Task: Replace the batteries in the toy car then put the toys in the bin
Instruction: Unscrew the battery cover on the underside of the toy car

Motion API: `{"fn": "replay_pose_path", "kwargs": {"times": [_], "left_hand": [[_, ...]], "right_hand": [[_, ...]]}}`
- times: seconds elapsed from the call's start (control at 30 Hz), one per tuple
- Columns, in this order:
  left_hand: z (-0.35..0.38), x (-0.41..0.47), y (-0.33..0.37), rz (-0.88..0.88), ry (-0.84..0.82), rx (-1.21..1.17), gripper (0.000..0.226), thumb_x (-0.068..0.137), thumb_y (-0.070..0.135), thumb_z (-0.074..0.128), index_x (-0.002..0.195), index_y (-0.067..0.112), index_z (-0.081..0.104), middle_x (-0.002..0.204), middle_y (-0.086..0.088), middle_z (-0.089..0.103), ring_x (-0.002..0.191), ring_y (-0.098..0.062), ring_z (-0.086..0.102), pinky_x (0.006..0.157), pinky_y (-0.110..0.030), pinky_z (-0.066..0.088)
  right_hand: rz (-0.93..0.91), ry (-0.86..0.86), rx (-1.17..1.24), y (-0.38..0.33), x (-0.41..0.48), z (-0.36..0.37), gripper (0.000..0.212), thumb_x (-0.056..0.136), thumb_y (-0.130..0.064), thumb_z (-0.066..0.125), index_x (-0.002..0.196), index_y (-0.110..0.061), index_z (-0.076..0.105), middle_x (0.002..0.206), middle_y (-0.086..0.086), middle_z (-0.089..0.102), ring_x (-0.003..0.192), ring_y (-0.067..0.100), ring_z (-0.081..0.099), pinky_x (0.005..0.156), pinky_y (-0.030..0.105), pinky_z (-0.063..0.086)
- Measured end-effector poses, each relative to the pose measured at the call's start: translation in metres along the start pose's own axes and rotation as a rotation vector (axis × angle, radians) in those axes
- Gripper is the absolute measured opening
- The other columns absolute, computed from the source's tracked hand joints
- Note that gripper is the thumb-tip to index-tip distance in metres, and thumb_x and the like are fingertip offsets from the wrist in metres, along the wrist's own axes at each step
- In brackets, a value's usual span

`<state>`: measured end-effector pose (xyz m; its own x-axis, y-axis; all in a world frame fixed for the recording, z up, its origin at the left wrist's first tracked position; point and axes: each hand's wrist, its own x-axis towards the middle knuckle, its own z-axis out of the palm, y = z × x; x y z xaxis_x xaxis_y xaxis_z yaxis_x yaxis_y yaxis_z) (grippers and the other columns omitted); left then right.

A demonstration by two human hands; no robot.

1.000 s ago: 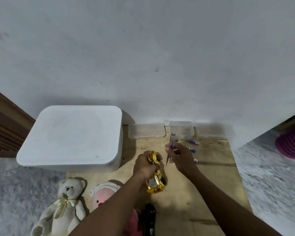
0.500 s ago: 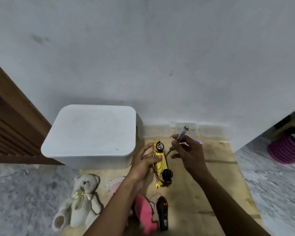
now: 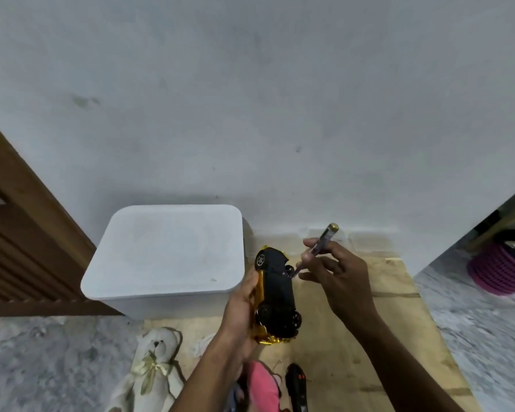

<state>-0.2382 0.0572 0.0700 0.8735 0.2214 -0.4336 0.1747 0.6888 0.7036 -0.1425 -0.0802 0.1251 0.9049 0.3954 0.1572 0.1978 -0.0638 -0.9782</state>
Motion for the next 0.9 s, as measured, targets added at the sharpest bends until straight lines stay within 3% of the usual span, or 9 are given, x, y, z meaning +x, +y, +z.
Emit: {"fn": "replay_pose_path", "kwargs": {"times": [0.07, 0.13, 0.2, 0.27, 0.47, 0.57, 0.73, 0.9], "left_hand": [[-0.002, -0.003, 0.000, -0.043, 0.023, 0.016, 0.054, 0.099, 0.056, 0.042, 0.123, 0.017, 0.070, 0.117, -0.016, 0.074, 0.109, -0.034, 0.071, 0.099, -0.052, 0.053], [-0.003, -0.004, 0.003, -0.018, 0.003, 0.037, 0.052, 0.095, 0.057, 0.053, 0.125, 0.018, 0.067, 0.122, -0.019, 0.071, 0.113, -0.038, 0.068, 0.101, -0.057, 0.051], [-0.003, -0.003, 0.006, 0.054, -0.017, 0.080, 0.050, 0.084, 0.043, 0.067, 0.129, 0.021, 0.062, 0.124, -0.020, 0.068, 0.115, -0.041, 0.065, 0.099, -0.060, 0.051], [-0.002, -0.001, 0.007, 0.103, -0.019, 0.120, 0.050, 0.078, 0.033, 0.068, 0.127, 0.023, 0.062, 0.123, -0.018, 0.069, 0.114, -0.041, 0.065, 0.097, -0.060, 0.052], [0.001, -0.005, 0.007, 0.274, 0.077, 0.187, 0.044, 0.084, 0.011, 0.068, 0.124, 0.029, 0.065, 0.116, -0.010, 0.074, 0.105, -0.030, 0.072, 0.078, -0.033, 0.060], [0.002, -0.008, 0.006, 0.299, 0.115, 0.215, 0.050, 0.091, 0.001, 0.064, 0.127, 0.036, 0.062, 0.119, -0.010, 0.073, 0.106, -0.030, 0.071, 0.072, -0.029, 0.060], [0.005, -0.015, 0.006, 0.320, 0.101, 0.260, 0.054, 0.094, 0.006, 0.066, 0.126, 0.050, 0.060, 0.124, -0.010, 0.071, 0.110, -0.026, 0.071, 0.077, -0.029, 0.060], [0.006, -0.018, 0.005, 0.320, 0.079, 0.304, 0.054, 0.096, 0.007, 0.063, 0.131, 0.049, 0.056, 0.129, 0.000, 0.070, 0.116, -0.023, 0.069, 0.097, -0.044, 0.057]], "right_hand": [[-0.014, -0.010, -0.005, -0.003, 0.001, 0.001, 0.020, 0.091, -0.007, 0.065, 0.100, -0.024, 0.068, 0.103, 0.007, 0.072, 0.083, 0.022, 0.075, 0.070, 0.044, 0.063], [-0.017, -0.013, 0.025, -0.005, 0.002, 0.001, 0.019, 0.091, -0.005, 0.066, 0.099, -0.022, 0.068, 0.102, 0.005, 0.071, 0.082, 0.023, 0.074, 0.068, 0.043, 0.063], [-0.020, -0.011, 0.050, -0.007, 0.002, 0.001, 0.018, 0.091, -0.003, 0.066, 0.099, -0.019, 0.069, 0.103, 0.004, 0.071, 0.081, 0.025, 0.074, 0.067, 0.043, 0.063], [-0.015, -0.008, 0.067, -0.008, 0.002, 0.002, 0.017, 0.091, -0.002, 0.065, 0.099, -0.017, 0.070, 0.105, 0.004, 0.071, 0.080, 0.026, 0.074, 0.066, 0.043, 0.063], [-0.002, -0.002, 0.113, -0.009, 0.002, 0.001, 0.014, 0.090, -0.003, 0.066, 0.096, -0.014, 0.071, 0.103, -0.004, 0.073, 0.078, 0.026, 0.073, 0.065, 0.041, 0.063], [-0.005, -0.006, 0.111, -0.010, 0.000, 0.002, 0.015, 0.091, -0.002, 0.065, 0.099, -0.014, 0.071, 0.101, -0.003, 0.074, 0.078, 0.024, 0.074, 0.064, 0.037, 0.063], [0.014, -0.020, 0.122, -0.009, -0.003, 0.002, 0.015, 0.091, -0.001, 0.064, 0.101, -0.011, 0.070, 0.098, -0.011, 0.075, 0.078, 0.024, 0.074, 0.063, 0.035, 0.062], [0.024, -0.016, 0.125, -0.009, -0.005, 0.001, 0.015, 0.091, -0.001, 0.064, 0.101, -0.011, 0.070, 0.103, -0.010, 0.074, 0.080, 0.024, 0.075, 0.063, 0.035, 0.063]]}}
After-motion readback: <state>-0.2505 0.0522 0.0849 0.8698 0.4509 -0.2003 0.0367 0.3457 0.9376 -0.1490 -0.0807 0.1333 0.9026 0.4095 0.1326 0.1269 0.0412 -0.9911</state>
